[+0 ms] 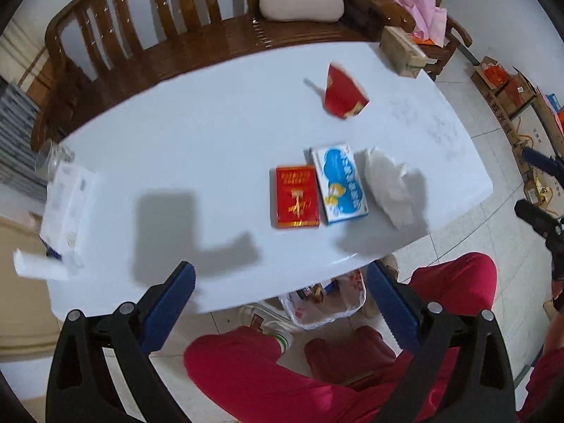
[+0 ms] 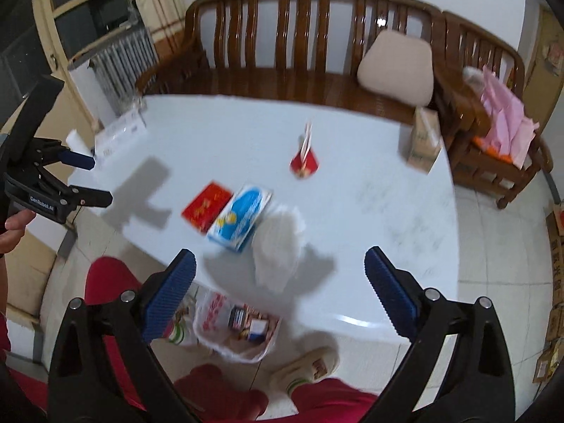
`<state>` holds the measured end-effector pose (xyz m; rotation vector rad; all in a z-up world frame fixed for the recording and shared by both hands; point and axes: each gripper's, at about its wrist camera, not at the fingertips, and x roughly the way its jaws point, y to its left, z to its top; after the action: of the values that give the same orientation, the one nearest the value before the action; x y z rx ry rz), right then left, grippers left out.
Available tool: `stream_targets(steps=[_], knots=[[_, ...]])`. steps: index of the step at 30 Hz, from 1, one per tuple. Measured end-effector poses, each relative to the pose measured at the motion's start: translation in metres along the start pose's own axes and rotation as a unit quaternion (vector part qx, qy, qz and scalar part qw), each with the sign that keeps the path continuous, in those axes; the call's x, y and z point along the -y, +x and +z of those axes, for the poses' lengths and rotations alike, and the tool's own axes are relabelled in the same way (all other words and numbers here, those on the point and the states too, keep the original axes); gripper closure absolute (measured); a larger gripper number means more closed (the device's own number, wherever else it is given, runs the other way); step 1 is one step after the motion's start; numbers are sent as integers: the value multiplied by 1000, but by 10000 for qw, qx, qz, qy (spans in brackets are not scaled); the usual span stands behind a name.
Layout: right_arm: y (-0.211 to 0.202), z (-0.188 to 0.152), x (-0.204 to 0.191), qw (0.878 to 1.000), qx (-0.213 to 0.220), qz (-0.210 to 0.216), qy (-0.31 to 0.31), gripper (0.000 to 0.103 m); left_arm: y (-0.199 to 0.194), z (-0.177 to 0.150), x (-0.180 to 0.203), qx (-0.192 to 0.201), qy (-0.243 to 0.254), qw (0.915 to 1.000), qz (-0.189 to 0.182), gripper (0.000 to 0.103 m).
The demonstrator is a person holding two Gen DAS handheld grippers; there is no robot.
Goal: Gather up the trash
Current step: 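Raise both tools back over the table toward the red box and tissue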
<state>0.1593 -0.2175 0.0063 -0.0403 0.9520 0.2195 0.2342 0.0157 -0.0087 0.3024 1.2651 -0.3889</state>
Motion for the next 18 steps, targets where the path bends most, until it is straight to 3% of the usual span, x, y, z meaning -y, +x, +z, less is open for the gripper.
stream_targets(steps=[9, 18], knots=[[-8, 31, 6, 9995, 219, -108, -215, 7, 14, 31, 10, -189, 171, 9996, -115, 8], [26, 40, 10, 9994, -32, -57, -334, 7, 57, 43, 8, -514, 218, 9983, -157, 8]])
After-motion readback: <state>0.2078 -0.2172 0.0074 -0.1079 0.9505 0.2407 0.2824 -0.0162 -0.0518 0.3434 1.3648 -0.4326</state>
